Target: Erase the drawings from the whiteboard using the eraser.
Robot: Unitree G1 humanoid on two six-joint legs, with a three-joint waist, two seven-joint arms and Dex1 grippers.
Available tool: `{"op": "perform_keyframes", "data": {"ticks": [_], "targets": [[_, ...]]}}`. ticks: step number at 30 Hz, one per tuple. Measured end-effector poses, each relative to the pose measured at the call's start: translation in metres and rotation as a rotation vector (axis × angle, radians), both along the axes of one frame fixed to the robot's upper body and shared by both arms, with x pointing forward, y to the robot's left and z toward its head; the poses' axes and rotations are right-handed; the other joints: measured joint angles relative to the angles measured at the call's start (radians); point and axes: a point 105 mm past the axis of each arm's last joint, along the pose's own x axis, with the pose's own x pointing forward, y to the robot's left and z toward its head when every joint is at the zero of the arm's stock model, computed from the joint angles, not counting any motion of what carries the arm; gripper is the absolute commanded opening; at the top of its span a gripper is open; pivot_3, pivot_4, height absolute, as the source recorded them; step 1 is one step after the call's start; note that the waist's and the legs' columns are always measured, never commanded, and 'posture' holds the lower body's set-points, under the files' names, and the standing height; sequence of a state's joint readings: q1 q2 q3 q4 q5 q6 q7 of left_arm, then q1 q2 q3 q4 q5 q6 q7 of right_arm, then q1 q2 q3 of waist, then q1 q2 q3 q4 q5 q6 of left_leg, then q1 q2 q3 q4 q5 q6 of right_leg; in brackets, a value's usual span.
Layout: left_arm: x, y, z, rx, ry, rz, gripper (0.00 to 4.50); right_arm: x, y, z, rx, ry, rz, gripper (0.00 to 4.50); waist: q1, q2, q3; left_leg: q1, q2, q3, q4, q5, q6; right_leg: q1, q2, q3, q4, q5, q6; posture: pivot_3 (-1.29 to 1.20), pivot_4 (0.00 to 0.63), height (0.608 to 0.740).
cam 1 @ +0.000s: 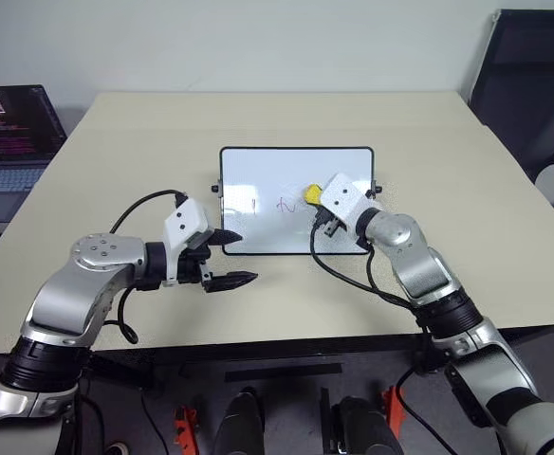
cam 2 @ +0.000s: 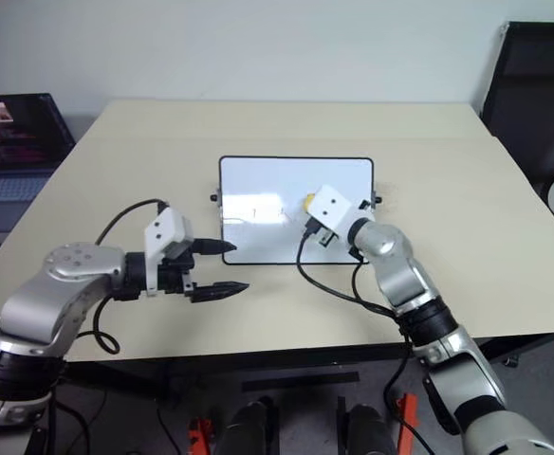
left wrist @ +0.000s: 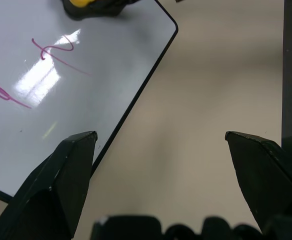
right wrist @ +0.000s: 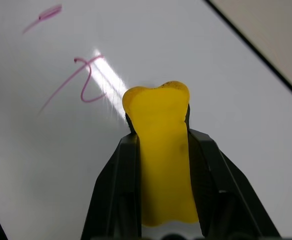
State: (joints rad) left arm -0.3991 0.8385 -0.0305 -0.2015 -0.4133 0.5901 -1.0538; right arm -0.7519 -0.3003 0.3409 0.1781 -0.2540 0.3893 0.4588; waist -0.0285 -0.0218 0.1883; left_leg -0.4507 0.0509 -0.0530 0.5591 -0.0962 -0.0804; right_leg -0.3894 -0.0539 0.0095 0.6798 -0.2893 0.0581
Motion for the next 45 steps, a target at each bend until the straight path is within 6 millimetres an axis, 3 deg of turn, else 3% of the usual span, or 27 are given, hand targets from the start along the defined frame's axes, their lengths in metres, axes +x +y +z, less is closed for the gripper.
{"op": "perform_keyframes", "data": {"ticks": [9,17,20,25,31,37,45], "targets": [[-0.002,0.001,-0.003,-0.001,0.009,0.004,4.50,-0.004,-0.024,-0.008,-0.171,0.027,0.018,0.95,0.001,-0.001,-0.001,0.002,0.000,0.000,0.002,0.001,0.001,0.001,0.000,0.000,0.000,0.001,-0.004,0.00,0.150,0.740],[-0.001,0.004,-0.003,-0.004,0.002,0.018,4.50,-0.013,-0.027,-0.014,-0.106,0.100,0.006,0.95,-0.001,-0.001,-0.001,0.002,0.000,0.000,0.001,0.001,0.001,0.001,0.000,0.001,0.000,0.001,-0.004,0.00,0.150,0.740],[0.000,0.013,-0.001,0.000,-0.007,0.056,4.50,-0.020,-0.016,-0.014,-0.027,0.143,0.026,0.95,-0.003,-0.001,0.000,0.001,0.000,0.000,0.000,0.001,0.001,-0.001,0.000,0.001,0.000,0.001,-0.004,0.00,0.150,0.740],[-0.002,0.030,-0.001,0.005,-0.017,0.133,4.50,-0.038,-0.001,0.008,0.104,0.128,0.080,0.95,-0.003,0.000,0.000,0.000,0.000,0.000,-0.002,0.001,0.001,-0.001,0.000,0.000,0.000,0.001,0.000,0.00,0.150,0.740],[-0.007,0.048,0.003,0.022,-0.028,0.205,4.50,-0.054,0.013,0.008,0.198,0.192,0.125,0.95,-0.003,0.000,0.000,0.001,0.000,0.000,-0.001,0.000,0.001,-0.001,0.000,0.000,0.000,-0.001,-0.004,0.00,0.150,0.740],[-0.012,0.056,0.001,0.035,-0.031,0.243,4.50,-0.052,0.035,0.012,0.229,0.217,0.152,0.95,-0.004,-0.001,0.000,0.001,0.001,0.001,-0.001,0.000,0.001,-0.001,0.000,0.000,0.000,-0.001,-0.005,0.00,0.150,0.740],[-0.014,0.061,0.005,0.058,-0.035,0.253,4.50,-0.025,0.062,0.014,0.119,0.270,0.183,0.95,-0.004,0.000,0.000,0.000,0.001,0.001,-0.002,0.000,0.001,-0.002,0.000,0.000,-0.001,-0.001,-0.005,0.00,0.150,0.740]]}}
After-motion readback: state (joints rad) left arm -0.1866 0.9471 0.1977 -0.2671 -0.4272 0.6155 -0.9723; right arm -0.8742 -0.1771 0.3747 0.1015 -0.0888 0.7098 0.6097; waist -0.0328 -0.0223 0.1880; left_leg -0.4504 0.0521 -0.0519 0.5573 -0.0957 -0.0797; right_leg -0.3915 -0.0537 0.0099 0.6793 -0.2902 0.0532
